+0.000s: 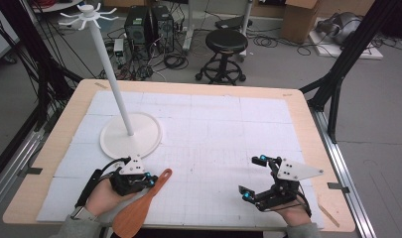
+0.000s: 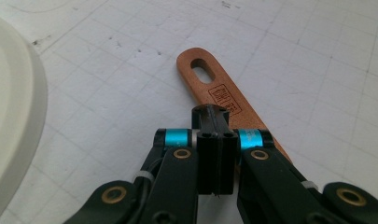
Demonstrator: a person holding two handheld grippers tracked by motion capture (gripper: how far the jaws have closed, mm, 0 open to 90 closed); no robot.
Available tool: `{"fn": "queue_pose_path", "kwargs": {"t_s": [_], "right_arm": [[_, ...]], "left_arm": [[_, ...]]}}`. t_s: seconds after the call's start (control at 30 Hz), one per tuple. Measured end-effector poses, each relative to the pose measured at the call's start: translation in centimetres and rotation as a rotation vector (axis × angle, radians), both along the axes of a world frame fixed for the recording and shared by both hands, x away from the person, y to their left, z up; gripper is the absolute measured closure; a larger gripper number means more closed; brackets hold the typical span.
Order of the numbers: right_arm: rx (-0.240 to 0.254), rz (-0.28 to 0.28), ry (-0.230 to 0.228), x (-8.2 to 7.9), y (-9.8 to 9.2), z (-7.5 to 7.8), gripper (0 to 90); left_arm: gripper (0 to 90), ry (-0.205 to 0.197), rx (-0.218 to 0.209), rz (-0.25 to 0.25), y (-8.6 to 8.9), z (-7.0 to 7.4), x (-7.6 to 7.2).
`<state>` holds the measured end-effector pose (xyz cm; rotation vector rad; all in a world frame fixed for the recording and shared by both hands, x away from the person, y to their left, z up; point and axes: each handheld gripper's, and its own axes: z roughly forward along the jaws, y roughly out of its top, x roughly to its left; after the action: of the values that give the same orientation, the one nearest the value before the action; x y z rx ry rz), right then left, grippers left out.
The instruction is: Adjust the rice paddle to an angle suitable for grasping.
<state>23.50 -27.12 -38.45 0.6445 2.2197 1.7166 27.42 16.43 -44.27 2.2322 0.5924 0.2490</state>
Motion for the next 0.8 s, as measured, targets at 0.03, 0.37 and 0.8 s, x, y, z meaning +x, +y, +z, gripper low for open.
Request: {"fn": "queue_pose_path", "kwargs": {"t_s": [0.03,0.37,0.8], "right_arm": [[-0.001,0.0,0.001,0.0,0.0,0.0,0.0],[-0.001,-0.003,-0.005,0.1,-0.1,-0.1,0.0],[-0.005,-0.002,0.003,0.1,0.0,-0.1,0.0]], "left_arm": [[89.5,0.001,0.001,-0.007,-0.1,0.0,0.0],[89.5,0.017,0.008,-0.056,-1.6,0.2,-0.4],[89.5,0.009,0.031,-0.146,-3.9,0.3,-1.4]]}}
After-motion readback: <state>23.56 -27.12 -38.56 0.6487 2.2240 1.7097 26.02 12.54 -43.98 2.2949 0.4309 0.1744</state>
